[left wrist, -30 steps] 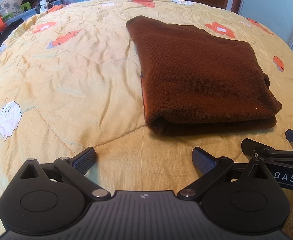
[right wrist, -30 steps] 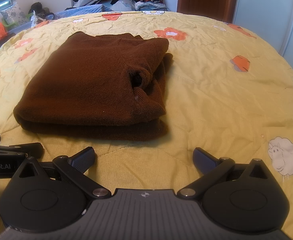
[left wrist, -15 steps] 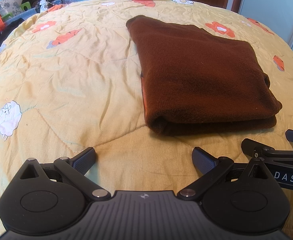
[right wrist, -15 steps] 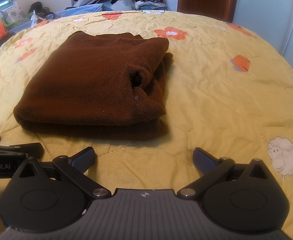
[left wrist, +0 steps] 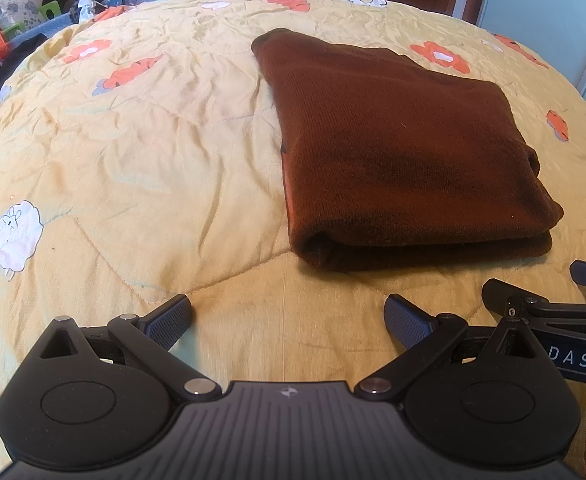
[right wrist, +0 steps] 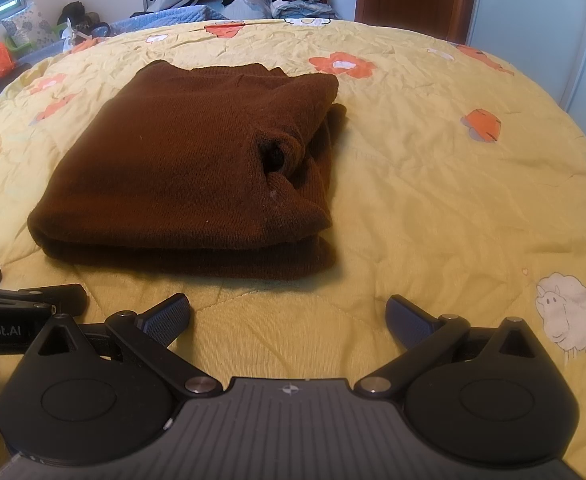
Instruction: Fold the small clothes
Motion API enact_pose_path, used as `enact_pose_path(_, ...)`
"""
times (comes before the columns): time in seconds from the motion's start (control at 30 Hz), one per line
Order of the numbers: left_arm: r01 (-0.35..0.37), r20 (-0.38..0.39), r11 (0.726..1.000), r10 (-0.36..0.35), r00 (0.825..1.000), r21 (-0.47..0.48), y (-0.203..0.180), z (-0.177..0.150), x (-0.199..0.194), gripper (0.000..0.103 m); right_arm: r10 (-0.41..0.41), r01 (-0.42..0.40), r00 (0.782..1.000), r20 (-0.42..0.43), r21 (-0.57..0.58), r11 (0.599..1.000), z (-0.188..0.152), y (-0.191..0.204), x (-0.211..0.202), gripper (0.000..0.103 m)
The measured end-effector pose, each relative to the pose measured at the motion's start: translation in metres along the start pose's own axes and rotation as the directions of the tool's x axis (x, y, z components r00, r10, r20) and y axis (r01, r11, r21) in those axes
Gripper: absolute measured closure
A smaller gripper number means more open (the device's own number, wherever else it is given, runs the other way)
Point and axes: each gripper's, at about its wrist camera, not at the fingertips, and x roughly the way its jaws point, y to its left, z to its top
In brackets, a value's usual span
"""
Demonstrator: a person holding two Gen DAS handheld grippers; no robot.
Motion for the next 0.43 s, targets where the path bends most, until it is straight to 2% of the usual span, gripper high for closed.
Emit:
enact_pose_path(0.27, 0.02, 0.052, 1.0, -0.021, 0.998, 0.015, 0.002, -0.007, -0.008, 0.0, 0.002, -0.002, 1.0, -0.001, 0.0, 1.0, 0.0, -0.001, -0.001, 0.0)
enact_pose_path(0.33, 0.003, 0.128, 0.998, -0.01, 0.992, 0.057, 0.0, -0.01, -0.022, 0.0, 0.023, -0.023, 1.0, -0.011, 0.007, 1.0, 0.001, -0.005, -0.002, 0.0)
enact_pose_path(0.43, -0.041, 0.219, 0.991, 0.012, 0.976, 0.125, 0.012, -0.008, -0.04, 0.0, 0.107, -0.11, 0.994, 0.031, 0.132, 0.985, 0.008, -0.037, -0.01, 0.0)
